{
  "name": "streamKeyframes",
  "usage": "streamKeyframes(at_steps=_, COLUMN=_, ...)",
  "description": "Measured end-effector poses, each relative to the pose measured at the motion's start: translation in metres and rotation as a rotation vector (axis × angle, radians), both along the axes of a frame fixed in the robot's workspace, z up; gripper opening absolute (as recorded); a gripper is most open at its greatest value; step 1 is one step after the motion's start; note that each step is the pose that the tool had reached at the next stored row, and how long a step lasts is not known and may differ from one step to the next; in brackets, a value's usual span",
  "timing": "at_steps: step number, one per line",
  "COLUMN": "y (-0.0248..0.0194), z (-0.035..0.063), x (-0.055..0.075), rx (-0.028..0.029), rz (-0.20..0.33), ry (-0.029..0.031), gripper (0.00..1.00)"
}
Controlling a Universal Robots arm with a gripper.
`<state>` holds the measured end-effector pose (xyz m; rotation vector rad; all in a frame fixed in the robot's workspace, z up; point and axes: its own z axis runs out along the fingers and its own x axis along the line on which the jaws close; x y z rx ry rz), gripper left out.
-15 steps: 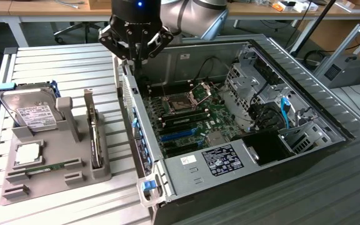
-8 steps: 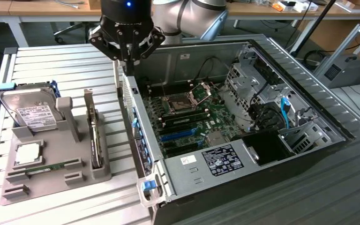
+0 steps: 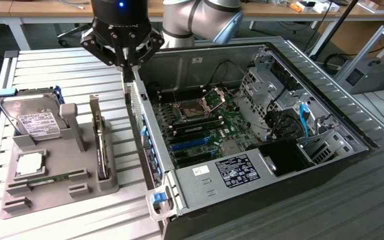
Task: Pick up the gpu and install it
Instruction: 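Reach for the gpu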
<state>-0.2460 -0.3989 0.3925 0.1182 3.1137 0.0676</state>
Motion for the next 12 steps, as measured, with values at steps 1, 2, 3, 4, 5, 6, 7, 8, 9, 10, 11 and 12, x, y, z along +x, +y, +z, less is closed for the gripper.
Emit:
streamKeyframes(at_steps=1, y=0.0, z=0.0, x=-0.003, rx=0.0, rz=0.0, ry=0.0, gripper=0.11)
streamKeyframes(at_steps=2, y=0.0, z=0.0, x=-0.008, rx=0.0, rz=0.0, ry=0.0001, gripper=0.11)
streamKeyframes(at_steps=3, y=0.0, z=0.0, x=-0.01, rx=0.0, rz=0.0, ry=0.0001, gripper=0.11)
streamKeyframes(at_steps=4, y=0.0, z=0.0, x=-0.012, rx=0.0, rz=0.0, ry=0.0002, gripper=0.11)
streamKeyframes(at_steps=5, y=0.0, z=0.0, x=-0.015, rx=-0.0001, rz=0.0, ry=0.0002, gripper=0.11)
streamKeyframes(at_steps=6, y=0.0, z=0.0, x=-0.016, rx=0.0, rz=0.0, ry=0.0003, gripper=0.11)
streamKeyframes(at_steps=7, y=0.0, z=0.0, x=-0.019, rx=0.0, rz=0.0, ry=0.0004, gripper=0.11)
streamKeyframes(at_steps=8, y=0.0, z=0.0, x=-0.02, rx=0.0, rz=0.0, ry=0.0003, gripper=0.11)
streamKeyframes(at_steps=9, y=0.0, z=-0.0001, x=-0.022, rx=0.0, rz=0.0, ry=0.0004, gripper=0.11)
streamKeyframes(at_steps=10, y=0.0, z=-0.0001, x=-0.025, rx=0.0, rz=0.0, ry=0.0005, gripper=0.11)
streamKeyframes(at_steps=11, y=0.0001, z=-0.0001, x=-0.028, rx=0.0, rz=0.0, ry=0.0005, gripper=0.11)
streamKeyframes(at_steps=12, y=0.0001, z=-0.0001, x=-0.03, rx=-0.0001, rz=0.0, ry=0.0007, gripper=0.11)
